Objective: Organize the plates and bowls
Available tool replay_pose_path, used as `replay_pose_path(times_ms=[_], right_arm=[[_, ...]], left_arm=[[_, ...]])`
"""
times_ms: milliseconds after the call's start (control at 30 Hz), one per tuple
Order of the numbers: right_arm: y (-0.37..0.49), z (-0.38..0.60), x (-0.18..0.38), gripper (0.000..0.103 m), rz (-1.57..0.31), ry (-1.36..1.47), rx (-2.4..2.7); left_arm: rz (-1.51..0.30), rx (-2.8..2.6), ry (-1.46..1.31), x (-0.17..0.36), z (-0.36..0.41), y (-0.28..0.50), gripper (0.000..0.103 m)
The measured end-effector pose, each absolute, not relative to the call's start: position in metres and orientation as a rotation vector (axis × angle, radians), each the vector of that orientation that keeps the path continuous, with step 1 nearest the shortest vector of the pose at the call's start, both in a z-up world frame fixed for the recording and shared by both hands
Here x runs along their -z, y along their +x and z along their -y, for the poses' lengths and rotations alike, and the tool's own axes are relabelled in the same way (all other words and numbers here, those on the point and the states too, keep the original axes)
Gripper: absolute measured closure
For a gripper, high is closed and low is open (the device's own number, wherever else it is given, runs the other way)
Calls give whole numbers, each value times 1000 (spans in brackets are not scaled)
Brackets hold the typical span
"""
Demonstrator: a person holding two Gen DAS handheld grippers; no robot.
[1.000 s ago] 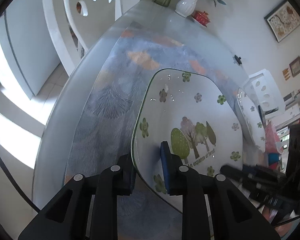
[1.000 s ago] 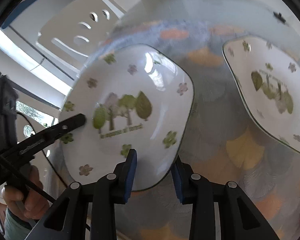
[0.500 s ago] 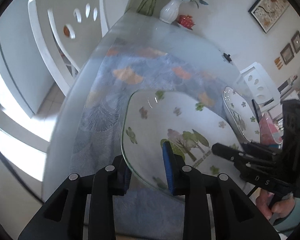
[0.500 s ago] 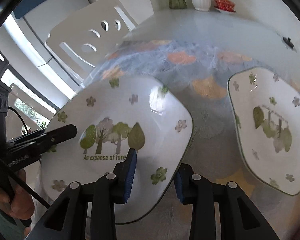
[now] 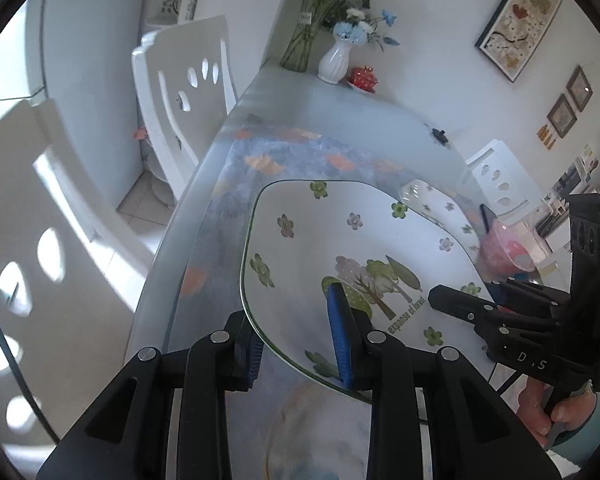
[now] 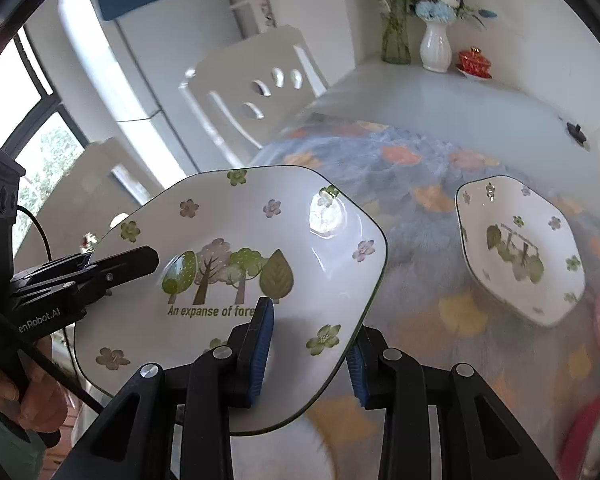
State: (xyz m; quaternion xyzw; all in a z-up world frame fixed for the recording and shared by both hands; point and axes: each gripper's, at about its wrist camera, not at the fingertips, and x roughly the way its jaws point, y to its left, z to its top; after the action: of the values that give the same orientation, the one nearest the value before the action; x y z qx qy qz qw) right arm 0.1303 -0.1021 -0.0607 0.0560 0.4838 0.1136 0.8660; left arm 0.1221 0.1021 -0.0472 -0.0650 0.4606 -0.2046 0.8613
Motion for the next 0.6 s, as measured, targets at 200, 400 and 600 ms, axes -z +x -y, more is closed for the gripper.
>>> replay_pose_path(times_ms=[200, 400, 600], right_arm=[[66, 97, 48, 70, -1011, 104, -245], [18, 103, 69, 70, -1100, 142, -231], [-7, 96, 93, 70, -1164, 125, -225]], left_arm=[[-981, 439, -154, 49, -108, 65, 78], [-1046, 443, -180, 74, -106, 27, 78], [-1100, 430, -187, 98, -108, 5, 78]])
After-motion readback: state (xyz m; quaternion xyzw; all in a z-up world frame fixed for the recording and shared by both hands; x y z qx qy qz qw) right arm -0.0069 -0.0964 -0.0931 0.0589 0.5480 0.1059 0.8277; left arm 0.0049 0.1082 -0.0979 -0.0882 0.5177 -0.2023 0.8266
